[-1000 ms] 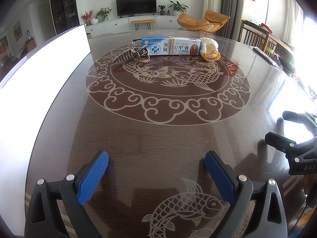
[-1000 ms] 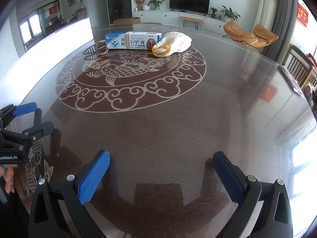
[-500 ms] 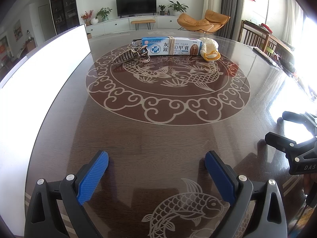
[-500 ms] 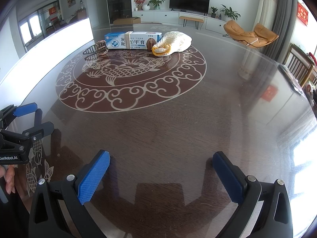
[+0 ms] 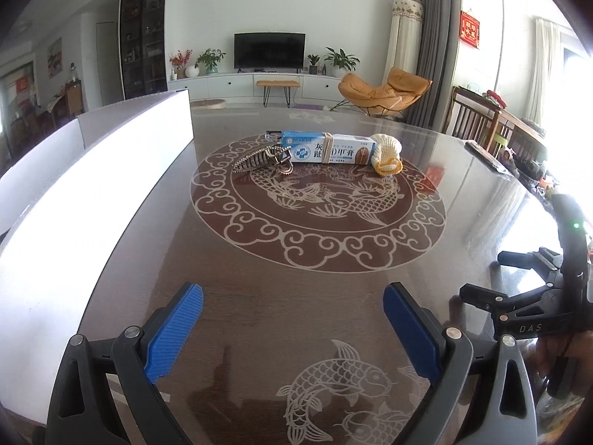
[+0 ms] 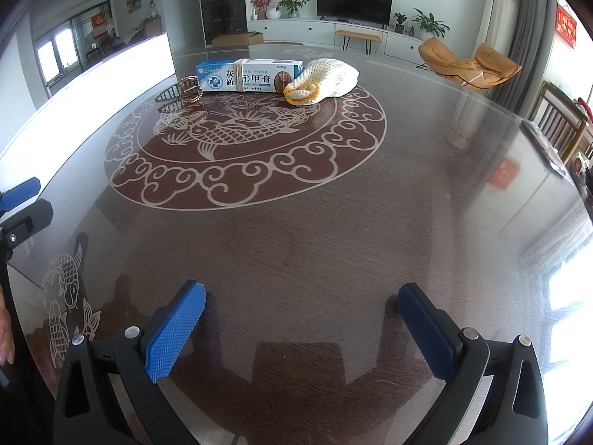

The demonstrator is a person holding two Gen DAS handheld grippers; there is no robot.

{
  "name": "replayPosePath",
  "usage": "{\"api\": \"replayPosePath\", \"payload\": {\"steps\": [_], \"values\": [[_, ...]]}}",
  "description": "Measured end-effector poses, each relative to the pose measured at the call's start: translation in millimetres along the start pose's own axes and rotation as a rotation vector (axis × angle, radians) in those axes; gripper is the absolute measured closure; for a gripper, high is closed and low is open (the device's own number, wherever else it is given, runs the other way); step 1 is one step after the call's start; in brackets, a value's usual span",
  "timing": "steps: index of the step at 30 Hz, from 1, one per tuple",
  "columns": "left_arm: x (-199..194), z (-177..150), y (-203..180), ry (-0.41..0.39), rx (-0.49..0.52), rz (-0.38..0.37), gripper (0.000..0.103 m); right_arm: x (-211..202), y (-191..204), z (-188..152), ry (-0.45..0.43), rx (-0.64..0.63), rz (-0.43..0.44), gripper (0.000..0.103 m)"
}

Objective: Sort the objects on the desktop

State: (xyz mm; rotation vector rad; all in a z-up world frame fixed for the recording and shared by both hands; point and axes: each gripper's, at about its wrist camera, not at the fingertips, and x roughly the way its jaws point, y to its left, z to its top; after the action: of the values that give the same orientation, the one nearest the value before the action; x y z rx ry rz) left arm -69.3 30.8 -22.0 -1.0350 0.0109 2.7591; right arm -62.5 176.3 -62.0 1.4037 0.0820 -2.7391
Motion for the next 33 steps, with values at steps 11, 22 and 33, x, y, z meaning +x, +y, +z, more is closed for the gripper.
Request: {"api": "replayPosePath", "payload": {"steps": [11, 22, 33], "values": [[-16.9, 0.5, -5.0, -0.055, -0.009, -0.002, 0.004, 0.0, 0.0, -0.1, 0.000, 0.000, 0.000, 0.000], [-18.7, -2.9, -4.7, -0.050, -0.017, 0.000, 0.004, -0.1, -0.1, -0.2, 0.000, 0.000, 0.000, 0.000], [-19.2, -3.9, -3.9, -0.055, -0.016, 0.003, 0.004, -0.3, 0.1, -0.1, 0.000, 0.000, 0.000, 0.000]]}}
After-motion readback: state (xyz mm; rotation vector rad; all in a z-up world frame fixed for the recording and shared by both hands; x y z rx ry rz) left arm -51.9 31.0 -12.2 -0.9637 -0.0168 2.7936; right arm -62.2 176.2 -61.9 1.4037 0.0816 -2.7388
